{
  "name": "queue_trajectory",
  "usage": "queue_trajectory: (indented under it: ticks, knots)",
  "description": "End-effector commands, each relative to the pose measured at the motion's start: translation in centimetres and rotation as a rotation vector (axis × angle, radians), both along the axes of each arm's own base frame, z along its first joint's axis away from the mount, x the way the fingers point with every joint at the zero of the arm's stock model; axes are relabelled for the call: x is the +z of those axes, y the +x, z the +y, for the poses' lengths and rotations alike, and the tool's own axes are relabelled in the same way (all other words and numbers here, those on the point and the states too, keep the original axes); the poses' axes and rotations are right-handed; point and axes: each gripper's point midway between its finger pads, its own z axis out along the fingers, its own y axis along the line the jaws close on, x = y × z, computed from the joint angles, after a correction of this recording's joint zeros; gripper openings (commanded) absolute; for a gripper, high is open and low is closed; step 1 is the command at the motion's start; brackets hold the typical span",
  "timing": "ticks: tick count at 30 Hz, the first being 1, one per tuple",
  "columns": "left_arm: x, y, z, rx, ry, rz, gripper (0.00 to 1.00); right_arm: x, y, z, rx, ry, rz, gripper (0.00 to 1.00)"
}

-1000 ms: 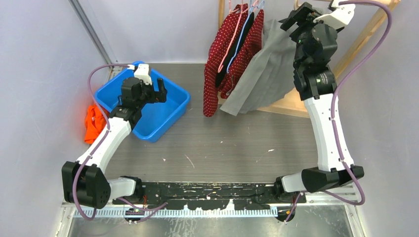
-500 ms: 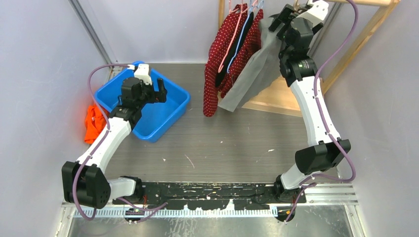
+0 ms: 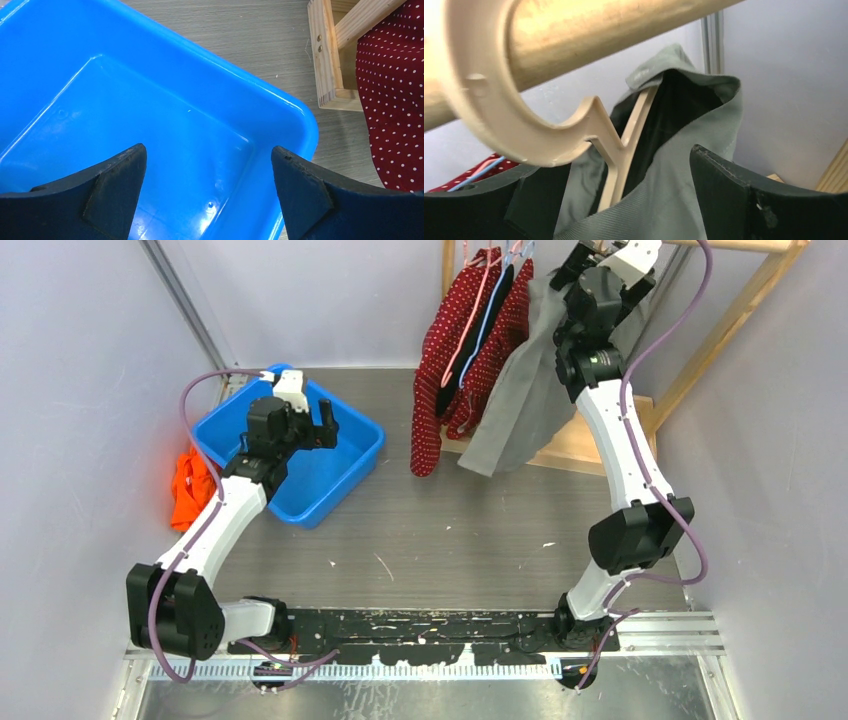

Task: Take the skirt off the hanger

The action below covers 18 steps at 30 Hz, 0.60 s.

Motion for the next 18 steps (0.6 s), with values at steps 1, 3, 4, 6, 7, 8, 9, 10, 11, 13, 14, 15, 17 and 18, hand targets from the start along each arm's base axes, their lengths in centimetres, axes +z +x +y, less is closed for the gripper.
queue_trajectory:
  ticks: [1,3,4,6,7,8,9,10,11,13,14,15,17,18]
  knots:
    - [1.3,0.5,0.1,-0.005,0.012,-0.041,0.94,1.3,-0.5,-1.3,-0.087,-0.016,-0.027,0.92]
    - [1.2,0.6,0.2,-0.003,0.012,-0.038,0.94,0.6,-0.7,-1.6,-0.107,-0.018,-0.011,0.92]
    - [1.2,0.6,0.1,-0.005,0.012,-0.036,0.94,0.2,-0.9,-1.9,-0.122,-0.019,-0.003,0.92]
    - [1.0,0.6,0.0,-0.008,0.012,-0.031,0.94,-0.3,-1.6,-2.4,-0.150,-0.022,-0.001,0.92]
    - [1.0,0.6,0.0,-0.009,0.011,-0.032,0.94,-0.3,-1.9,-2.7,-0.168,-0.022,-0.006,0.92]
    - [1.0,0.6,-0.1,-0.012,0.012,-0.031,0.94,-0.6,-2.2,-2.9,-0.182,-0.025,-0.001,0.92]
    - [1.0,0.6,-0.2,-0.014,0.012,-0.033,0.94,-0.7,-2.5,-3.1,-0.195,-0.028,0.004,0.92]
    - [1.0,0.5,-0.3,-0.016,0.011,-0.033,0.94,-0.9,-2.7,-3.3,-0.209,-0.033,0.010,0.91]
    - [1.0,0.5,-0.3,-0.019,0.010,-0.032,0.94,-1.1,-2.8,-3.6,-0.226,-0.039,0.021,0.91]
    - [1.0,0.5,-0.4,-0.021,0.010,-0.031,0.93,-1.5,-3.0,-4.0,-0.255,-0.053,0.040,0.91]
    - [1.0,0.5,-0.4,-0.022,0.011,-0.032,0.94,-1.8,-3.2,-4.3,-0.272,-0.058,0.050,0.90]
    - [1.0,0.5,-0.4,-0.022,0.011,-0.032,0.94,-1.9,-3.4,-4.4,-0.282,-0.059,0.052,0.87]
    - [0.1,0.8,-0.5,-0.023,0.015,-0.008,0.94,-2.0,-3.7,-4.6,-0.291,-0.061,0.047,0.75]
    - [-0.2,0.9,-0.5,-0.023,0.016,-0.002,0.93,-2.0,-3.9,-4.6,-0.290,-0.060,0.042,0.66]
